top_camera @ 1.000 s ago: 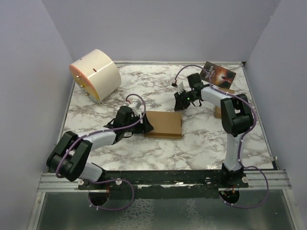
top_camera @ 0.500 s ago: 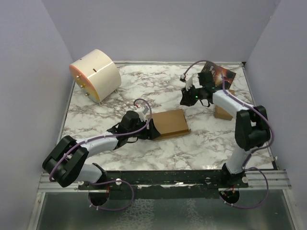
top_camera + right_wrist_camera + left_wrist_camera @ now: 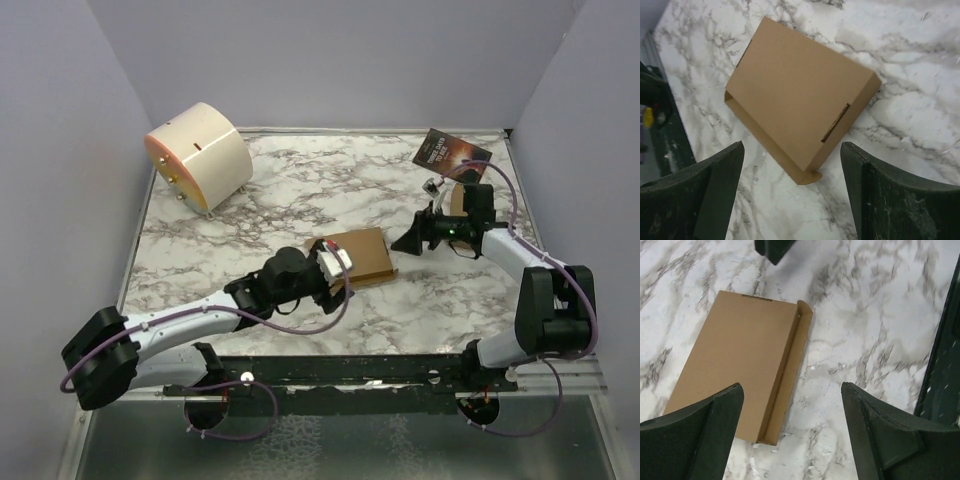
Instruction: Fold the paper box
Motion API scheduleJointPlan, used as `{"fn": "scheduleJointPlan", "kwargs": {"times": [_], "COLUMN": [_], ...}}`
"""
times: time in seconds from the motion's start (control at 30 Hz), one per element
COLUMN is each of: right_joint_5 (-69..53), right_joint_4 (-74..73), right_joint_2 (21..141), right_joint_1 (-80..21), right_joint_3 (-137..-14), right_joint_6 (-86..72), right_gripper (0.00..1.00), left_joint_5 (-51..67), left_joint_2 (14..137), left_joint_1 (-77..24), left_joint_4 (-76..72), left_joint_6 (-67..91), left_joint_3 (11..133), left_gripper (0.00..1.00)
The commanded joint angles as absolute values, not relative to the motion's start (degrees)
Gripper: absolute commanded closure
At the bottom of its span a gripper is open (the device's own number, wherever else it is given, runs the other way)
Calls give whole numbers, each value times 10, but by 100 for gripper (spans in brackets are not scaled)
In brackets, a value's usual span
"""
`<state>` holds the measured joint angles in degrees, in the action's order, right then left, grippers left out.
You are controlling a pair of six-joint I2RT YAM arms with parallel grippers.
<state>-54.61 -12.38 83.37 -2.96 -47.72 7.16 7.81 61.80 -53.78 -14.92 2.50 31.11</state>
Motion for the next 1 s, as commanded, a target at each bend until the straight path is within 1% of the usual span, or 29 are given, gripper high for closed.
{"fn": "scheduleJointPlan", "kwargs": {"times": [0.0, 0.07, 0.17, 0.3, 0.43, 0.6, 0.8, 0.83, 0.87, 0.97], "right_joint_5": [-646, -607, -548, -524, -514, -497, -463, -469, -474, -427], "right_joint_4": [-86, -33, -8, -11, -25, -42, -135, -143, -143, -134], "right_joint_2": [841, 822, 802, 804, 816, 814, 826, 825, 821, 803], "right_joint_1": [1, 1, 1, 2, 2, 1, 1, 0, -5, -48], "right_joint_3": [-427, -391, -362, -351, -348, -348, -376, -374, -371, -366], "right_joint_6": [-35, -84, -122, -121, -107, -97, -78, -78, -81, -86], "right_gripper": [22, 25, 28, 31, 33, 36, 41, 43, 45, 45], "left_joint_5": [109, 117, 112, 138, 145, 132, 115, 115, 115, 114], "left_joint_2": [681, 699, 739, 810, 853, 878, 897, 900, 902, 907], "left_joint_1": [-569, -568, -563, -548, -545, -544, -543, -543, -543, -543], "left_joint_4": [-84, -82, -98, -103, -126, -154, -186, -190, -192, -197], "left_joint_6": [-297, -379, -428, -442, -442, -429, -422, -421, -420, -416], "left_joint_3": [351, 343, 346, 373, 382, 375, 364, 363, 363, 364], "left_gripper": [17, 15, 15, 15, 15, 15, 17, 17, 18, 19]}}
